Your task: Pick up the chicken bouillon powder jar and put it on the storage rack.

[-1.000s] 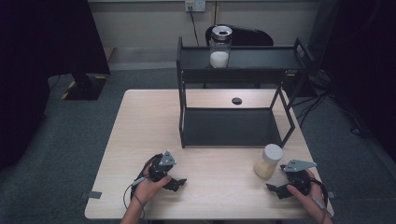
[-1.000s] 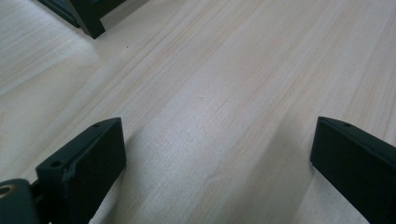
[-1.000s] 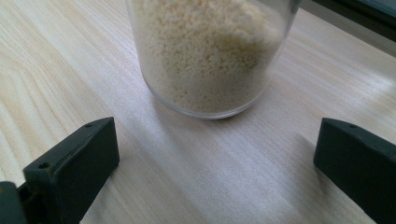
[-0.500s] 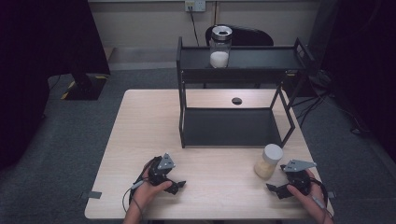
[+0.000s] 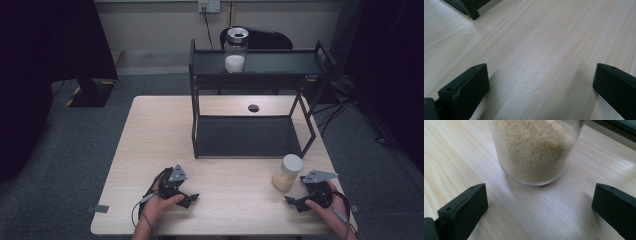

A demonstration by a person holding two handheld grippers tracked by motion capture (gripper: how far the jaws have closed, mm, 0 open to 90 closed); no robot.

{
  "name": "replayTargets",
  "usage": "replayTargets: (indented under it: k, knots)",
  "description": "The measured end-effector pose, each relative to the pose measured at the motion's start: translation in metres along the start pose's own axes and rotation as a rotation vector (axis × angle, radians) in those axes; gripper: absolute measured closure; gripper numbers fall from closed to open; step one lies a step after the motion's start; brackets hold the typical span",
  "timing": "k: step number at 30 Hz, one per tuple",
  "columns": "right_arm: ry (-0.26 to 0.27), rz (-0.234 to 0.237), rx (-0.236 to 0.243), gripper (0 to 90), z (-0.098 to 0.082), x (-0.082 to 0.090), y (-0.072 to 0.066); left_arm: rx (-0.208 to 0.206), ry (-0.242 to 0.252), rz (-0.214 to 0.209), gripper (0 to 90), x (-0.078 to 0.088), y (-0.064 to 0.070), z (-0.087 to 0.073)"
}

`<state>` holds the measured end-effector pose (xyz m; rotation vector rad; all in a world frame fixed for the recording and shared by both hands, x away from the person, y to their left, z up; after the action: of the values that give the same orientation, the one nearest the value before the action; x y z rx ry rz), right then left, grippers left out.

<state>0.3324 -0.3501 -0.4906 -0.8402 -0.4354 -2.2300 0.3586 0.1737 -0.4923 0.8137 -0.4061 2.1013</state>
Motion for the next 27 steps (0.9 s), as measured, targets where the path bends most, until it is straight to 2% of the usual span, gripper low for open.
replayTargets:
  k: [5, 10, 23, 25, 27]
  knots:
    - [0.024, 0.003, -0.011, 1.6, 0.005, 0.001, 0.001, 0.0, 0.0, 0.0, 0.0, 0.0, 0.0, 0.0]
    - [0.081, 0.012, -0.021, 1.3, 0.012, 0.007, 0.004, 0.0, 0.0, 0.0, 0.0, 0.0, 0.0, 0.0]
    - [0.169, 0.051, -0.082, 0.9, 0.032, 0.015, 0.013, 0.0, 0.0, 0.0, 0.0, 0.0, 0.0, 0.0]
    - [0.178, 0.044, -0.08, 3.4, 0.034, 0.014, 0.012, 0.0, 0.0, 0.0, 0.0, 0.0, 0.0, 0.0]
    - [0.205, 0.058, -0.077, 8.5, 0.036, 0.013, 0.011, 0.0, 0.0, 0.0, 0.0, 0.0, 0.0, 0.0]
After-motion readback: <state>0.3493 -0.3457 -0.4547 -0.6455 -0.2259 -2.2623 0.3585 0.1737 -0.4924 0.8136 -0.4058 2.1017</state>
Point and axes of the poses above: each handheld gripper's, and its own axes: x roughly backward along the jaws, z roughly out of its top, y roughly to its right, the point moved 10 cm from there along -x, roughly forward along the jaws, and after that the axes turned 2 degrees about x, right-handed, at the moved point
